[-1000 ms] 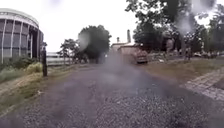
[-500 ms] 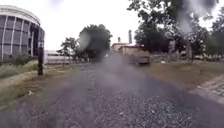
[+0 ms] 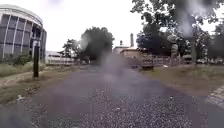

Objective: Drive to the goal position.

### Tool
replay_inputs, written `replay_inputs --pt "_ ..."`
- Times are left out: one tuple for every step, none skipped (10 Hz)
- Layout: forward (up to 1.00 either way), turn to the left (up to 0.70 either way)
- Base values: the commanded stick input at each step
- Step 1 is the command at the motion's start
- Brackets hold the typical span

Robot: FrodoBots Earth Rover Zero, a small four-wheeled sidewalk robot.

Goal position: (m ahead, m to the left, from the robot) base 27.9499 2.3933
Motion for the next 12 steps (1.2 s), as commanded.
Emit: replay_inputs --pt "0.70 0.00" --pt "0.70 0.00" --pt "0.70 0.00" --pt "0.70 0.00" --pt "0.70 0.00" --pt "0.70 0.00" --pt "0.70 0.00" --pt "0.70 0.00" --pt "0.70 0.00" --pt "0.70 0.00" --pt "0.70 0.01" --pt "0.70 0.03"
